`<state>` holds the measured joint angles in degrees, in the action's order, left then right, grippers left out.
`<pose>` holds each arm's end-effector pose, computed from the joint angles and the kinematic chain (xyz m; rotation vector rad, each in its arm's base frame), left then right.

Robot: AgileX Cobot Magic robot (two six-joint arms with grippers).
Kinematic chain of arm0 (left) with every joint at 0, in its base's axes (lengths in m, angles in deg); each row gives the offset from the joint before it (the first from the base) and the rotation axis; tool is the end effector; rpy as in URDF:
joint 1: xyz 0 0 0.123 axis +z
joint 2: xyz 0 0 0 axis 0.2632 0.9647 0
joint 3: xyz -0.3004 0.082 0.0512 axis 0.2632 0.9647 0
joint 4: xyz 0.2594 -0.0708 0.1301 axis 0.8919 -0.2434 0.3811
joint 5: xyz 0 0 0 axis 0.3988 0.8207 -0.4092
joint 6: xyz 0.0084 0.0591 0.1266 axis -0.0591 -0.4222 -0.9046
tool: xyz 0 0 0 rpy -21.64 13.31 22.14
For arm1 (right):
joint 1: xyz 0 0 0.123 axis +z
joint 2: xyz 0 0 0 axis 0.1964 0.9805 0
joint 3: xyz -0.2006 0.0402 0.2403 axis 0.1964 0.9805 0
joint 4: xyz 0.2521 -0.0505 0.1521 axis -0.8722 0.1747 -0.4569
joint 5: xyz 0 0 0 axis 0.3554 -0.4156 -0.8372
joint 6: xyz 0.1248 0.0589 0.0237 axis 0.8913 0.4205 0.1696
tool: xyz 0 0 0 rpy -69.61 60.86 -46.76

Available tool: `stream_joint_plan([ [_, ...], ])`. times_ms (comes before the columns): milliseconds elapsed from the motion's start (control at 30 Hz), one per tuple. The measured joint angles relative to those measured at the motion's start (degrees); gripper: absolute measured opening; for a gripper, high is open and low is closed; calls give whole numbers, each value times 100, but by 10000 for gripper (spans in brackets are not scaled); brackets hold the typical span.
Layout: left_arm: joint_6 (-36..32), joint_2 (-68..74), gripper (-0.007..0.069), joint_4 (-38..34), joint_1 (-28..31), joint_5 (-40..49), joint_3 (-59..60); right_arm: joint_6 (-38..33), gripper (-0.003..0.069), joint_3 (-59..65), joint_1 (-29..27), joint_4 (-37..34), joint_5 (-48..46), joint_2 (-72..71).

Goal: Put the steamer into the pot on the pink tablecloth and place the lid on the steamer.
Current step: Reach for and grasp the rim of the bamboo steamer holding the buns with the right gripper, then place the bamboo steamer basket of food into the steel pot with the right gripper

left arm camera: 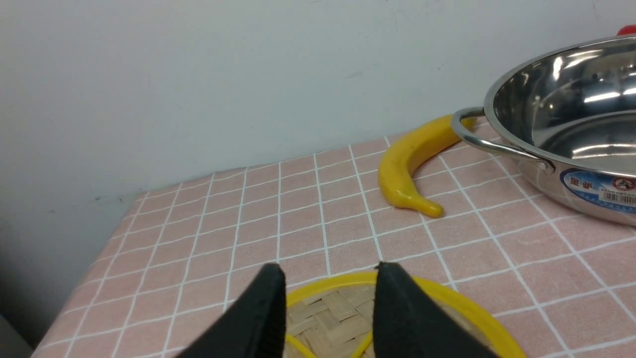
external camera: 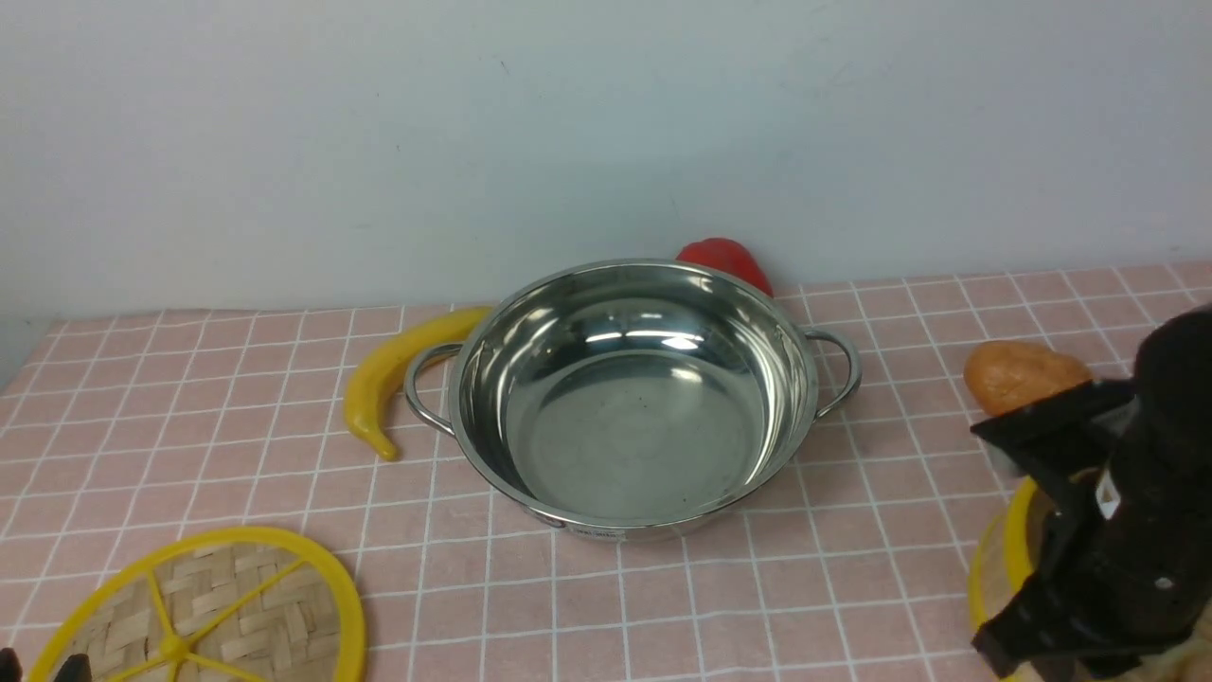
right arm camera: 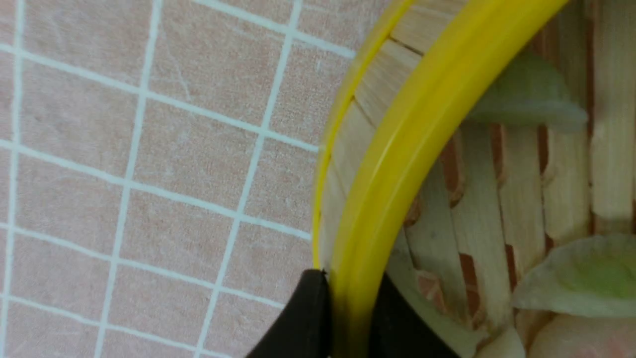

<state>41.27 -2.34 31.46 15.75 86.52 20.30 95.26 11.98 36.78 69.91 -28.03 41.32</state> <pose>0.1208 0.0041 0.1799 0.1699 1.7262 0.1888 0.2469 0.1184 0.1835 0.4253 -3.0647 0.0142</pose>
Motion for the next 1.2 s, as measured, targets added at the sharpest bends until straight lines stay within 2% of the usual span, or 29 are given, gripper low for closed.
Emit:
stream_joint_plan([
  [233,0,0,244,0,0,0,0,0,96,-435,0,385,-429,-791],
  [467,0,0,244,0,0,0,0,-1013,96,-1455,202,331,-513,-873],
  [667,0,0,244,0,0,0,0,-2083,96,-2776,1192,463,-573,178],
  [867,0,0,244,0,0,0,0,-2722,96,-4188,2037,1116,-553,1670],
  [1033,0,0,244,0,0,0,0,-3069,96,-5182,2319,1411,-535,2783],
  [1200,0,0,244,0,0,0,0,-3123,97,-5748,2338,1472,-520,3538],
])
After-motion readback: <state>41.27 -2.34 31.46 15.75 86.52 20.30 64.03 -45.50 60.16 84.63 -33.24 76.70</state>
